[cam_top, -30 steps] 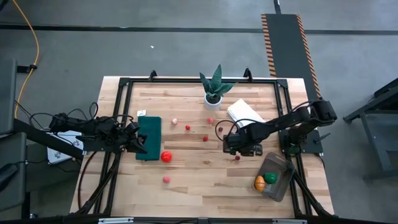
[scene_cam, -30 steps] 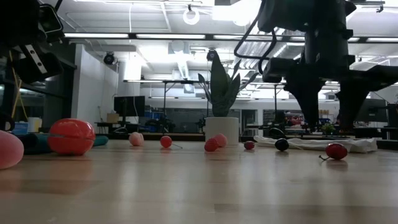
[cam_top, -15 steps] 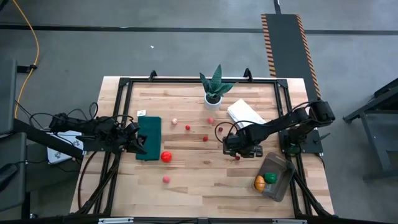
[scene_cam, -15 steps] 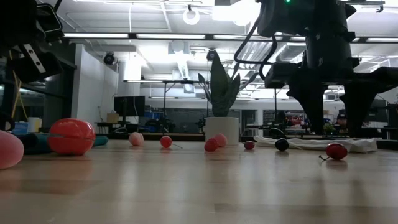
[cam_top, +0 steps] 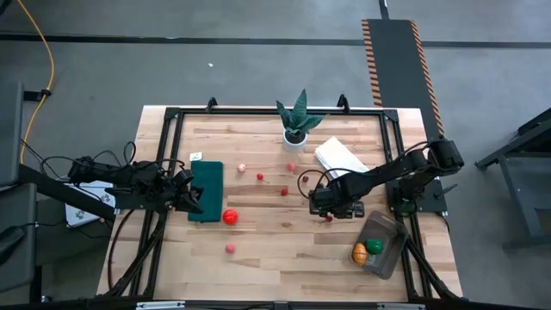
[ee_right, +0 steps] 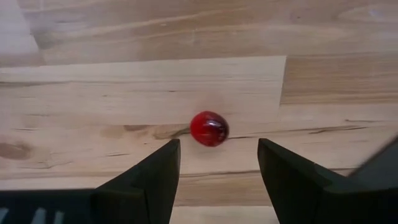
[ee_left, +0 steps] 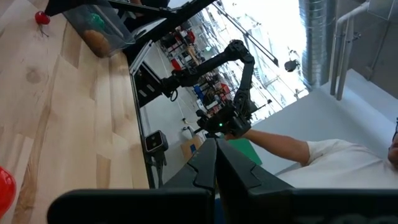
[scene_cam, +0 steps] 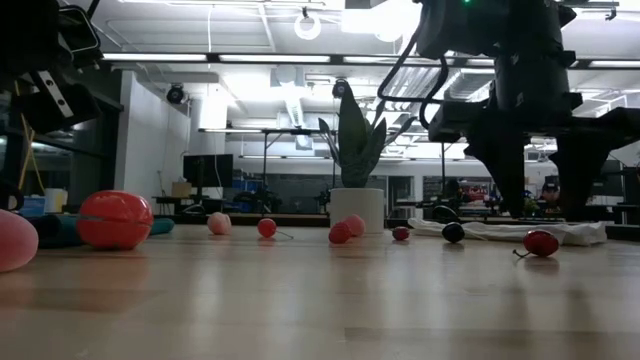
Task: Pick and placing Produce into tupperware
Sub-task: Put the bottom red cherry into the black bin
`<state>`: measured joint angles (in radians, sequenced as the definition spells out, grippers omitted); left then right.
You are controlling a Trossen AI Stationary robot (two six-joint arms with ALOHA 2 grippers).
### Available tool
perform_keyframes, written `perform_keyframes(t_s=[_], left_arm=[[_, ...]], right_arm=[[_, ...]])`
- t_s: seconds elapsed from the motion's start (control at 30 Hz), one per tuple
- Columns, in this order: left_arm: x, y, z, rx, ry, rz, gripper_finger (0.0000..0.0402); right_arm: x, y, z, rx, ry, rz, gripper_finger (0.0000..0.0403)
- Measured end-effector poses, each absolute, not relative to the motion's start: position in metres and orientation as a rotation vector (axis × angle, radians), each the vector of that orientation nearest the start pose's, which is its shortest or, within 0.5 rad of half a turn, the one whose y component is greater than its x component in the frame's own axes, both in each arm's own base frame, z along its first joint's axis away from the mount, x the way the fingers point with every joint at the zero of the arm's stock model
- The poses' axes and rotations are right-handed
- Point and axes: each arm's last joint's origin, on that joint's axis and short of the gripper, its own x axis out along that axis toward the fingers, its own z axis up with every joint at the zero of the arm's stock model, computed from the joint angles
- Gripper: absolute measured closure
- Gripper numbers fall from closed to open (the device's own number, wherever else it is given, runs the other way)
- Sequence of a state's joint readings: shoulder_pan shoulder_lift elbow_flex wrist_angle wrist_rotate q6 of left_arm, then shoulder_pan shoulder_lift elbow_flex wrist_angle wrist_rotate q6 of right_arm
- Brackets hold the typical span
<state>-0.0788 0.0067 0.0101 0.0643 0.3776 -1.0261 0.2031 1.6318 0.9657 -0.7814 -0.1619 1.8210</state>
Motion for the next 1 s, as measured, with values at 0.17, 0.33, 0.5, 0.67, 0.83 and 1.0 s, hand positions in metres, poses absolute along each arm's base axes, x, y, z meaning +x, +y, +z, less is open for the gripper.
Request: perform_keyframes(t_s=[0.17, 0.33, 0.5, 0.67, 0.83, 1.0], left_arm=[[0.094, -0.018, 0.172, -0.997, 0.173, -0.449, 0.0401], [0.094, -0.018, 0.172, -1.001, 0.174, -0.450, 0.0401], [0.094, -0.018, 0.172, -1.003, 0.175, -0.451, 0.0401], [0.094, -0.018, 0.173, -1.002, 0.175, -0.453, 0.0401], [0.094, -0.018, 0.173, -1.002, 0.176, -0.453, 0.0401], [0.094, -0.018, 0.173, -1.002, 0.175, -0.454, 0.0401]], right_arm=[[0.272, 0.057, 0.167, 1.404, 1.283, -1.052, 0.0199], [0.273, 0.053, 0.167, 1.403, 1.301, -1.034, 0.0199], [0.270, 0.051, 0.171, 1.397, 1.319, -1.021, 0.0199], [0.260, 0.049, 0.183, 1.380, 1.312, -1.040, 0.0199], [0.255, 0.046, 0.196, 1.381, 1.241, -1.039, 0.0199], [0.249, 0.045, 0.203, 1.380, 1.215, -1.034, 0.0199]])
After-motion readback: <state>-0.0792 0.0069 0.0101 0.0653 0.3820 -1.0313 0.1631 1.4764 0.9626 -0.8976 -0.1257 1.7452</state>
